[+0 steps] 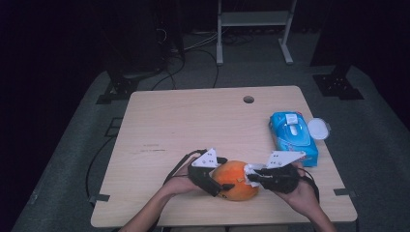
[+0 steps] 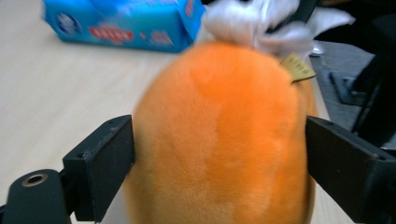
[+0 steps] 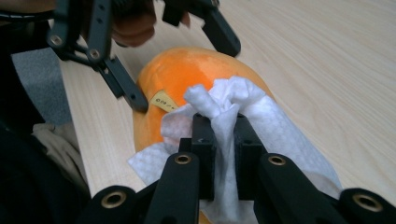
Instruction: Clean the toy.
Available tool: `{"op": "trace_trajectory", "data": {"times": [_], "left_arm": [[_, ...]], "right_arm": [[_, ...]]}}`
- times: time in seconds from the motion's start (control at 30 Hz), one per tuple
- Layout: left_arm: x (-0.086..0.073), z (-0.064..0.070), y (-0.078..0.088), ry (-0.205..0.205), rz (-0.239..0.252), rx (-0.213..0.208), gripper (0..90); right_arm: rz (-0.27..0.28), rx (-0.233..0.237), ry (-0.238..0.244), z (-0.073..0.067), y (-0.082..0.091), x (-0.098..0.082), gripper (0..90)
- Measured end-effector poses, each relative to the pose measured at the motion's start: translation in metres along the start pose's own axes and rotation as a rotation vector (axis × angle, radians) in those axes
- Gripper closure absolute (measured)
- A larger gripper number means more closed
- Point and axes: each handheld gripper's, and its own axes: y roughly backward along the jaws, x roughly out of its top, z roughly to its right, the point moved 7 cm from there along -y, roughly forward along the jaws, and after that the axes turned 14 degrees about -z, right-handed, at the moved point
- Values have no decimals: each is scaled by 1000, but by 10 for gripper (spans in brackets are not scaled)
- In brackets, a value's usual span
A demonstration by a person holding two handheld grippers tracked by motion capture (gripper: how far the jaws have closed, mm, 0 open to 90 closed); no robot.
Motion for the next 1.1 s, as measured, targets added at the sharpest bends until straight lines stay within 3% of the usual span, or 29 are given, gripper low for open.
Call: {"op": "trace_trajectory", "data": {"times": [0.1,0.17,0.27,0.33,0.4,0.5,0.6,0.7,0.8,0.9,0.97,1.0,1.03,1.1], "left_arm": [[-2,1,-2,1,0,3,154],[1,0,2,-17,0,33,284],[12,-4,11,-60,61,120,376],[18,-9,15,-98,92,209,379],[20,-11,15,-129,113,237,365],[9,-9,3,-116,76,179,307],[4,-12,9,-47,76,107,219],[4,-16,18,31,104,70,161],[0,-16,13,74,76,21,162],[-1,-12,10,48,56,27,233],[1,-9,9,24,49,32,243],[2,-7,7,9,49,33,243],[2,-5,6,-9,41,33,243],[1,-1,4,-45,25,42,243]], "right_arm": [[1,5,-8,2,1,0,815],[11,16,-29,4,2,0,815],[38,-16,-42,11,9,5,816],[60,-43,-45,15,13,11,815],[91,-31,-50,16,15,21,816],[94,-21,-48,15,5,30,815],[77,10,-53,16,-9,27,815],[80,38,-75,14,-11,18,816],[73,61,-81,10,-11,10,815],[49,25,-51,5,-7,11,815],[53,-14,-4,-4,-5,19,815],[53,-11,43,-16,-7,31,815],[53,-11,43,-16,-7,31,815],[12,-22,92,-24,-21,42,814]]}}
